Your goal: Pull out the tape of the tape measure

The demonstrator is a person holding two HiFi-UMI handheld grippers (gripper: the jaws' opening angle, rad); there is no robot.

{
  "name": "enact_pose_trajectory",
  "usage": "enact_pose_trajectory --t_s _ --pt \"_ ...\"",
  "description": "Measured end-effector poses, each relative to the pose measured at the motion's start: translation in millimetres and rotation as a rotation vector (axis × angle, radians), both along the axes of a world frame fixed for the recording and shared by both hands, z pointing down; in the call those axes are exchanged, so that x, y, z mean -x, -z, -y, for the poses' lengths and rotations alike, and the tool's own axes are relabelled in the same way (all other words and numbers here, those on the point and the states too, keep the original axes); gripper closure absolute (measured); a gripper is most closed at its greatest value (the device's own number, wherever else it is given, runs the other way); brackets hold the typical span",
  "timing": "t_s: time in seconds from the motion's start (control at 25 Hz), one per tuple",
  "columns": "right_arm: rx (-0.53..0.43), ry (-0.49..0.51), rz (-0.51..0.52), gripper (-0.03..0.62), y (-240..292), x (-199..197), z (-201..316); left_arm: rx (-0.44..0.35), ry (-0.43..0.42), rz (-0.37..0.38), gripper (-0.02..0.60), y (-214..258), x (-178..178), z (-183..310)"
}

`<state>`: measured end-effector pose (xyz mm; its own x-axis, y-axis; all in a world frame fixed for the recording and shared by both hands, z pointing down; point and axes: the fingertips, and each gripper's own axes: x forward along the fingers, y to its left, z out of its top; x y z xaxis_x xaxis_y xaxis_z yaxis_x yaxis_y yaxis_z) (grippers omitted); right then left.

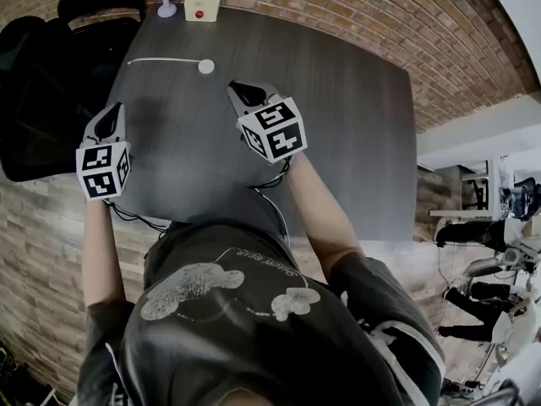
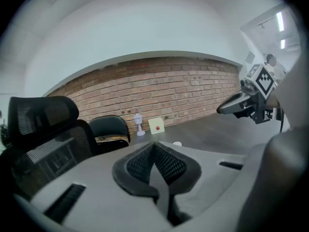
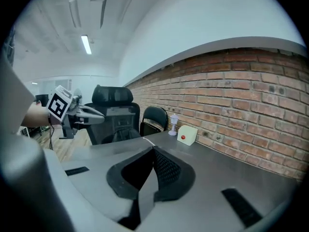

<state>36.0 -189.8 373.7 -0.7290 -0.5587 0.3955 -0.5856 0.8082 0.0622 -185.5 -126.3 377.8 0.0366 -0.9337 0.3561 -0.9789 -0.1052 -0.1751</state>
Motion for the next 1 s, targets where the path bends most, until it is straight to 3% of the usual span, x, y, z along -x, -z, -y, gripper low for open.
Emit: enact_pose_trajectory --t_s 0.4,0.68,1.0 --pt "0.026 0.154 -0.001 0.565 -15 -22 -53 0.037 0.136 -0.07 0.572 -18 -38 -89" --pt "0.039 0.137 0.029 0.565 -19 -37 -68 0.083 0.099 -0.067 0.572 -33 -64 -105" --pt "0.048 0.098 0.054 0.565 -18 -51 -99 0.047 0.041 -0.086 0.572 -18 -92 -121"
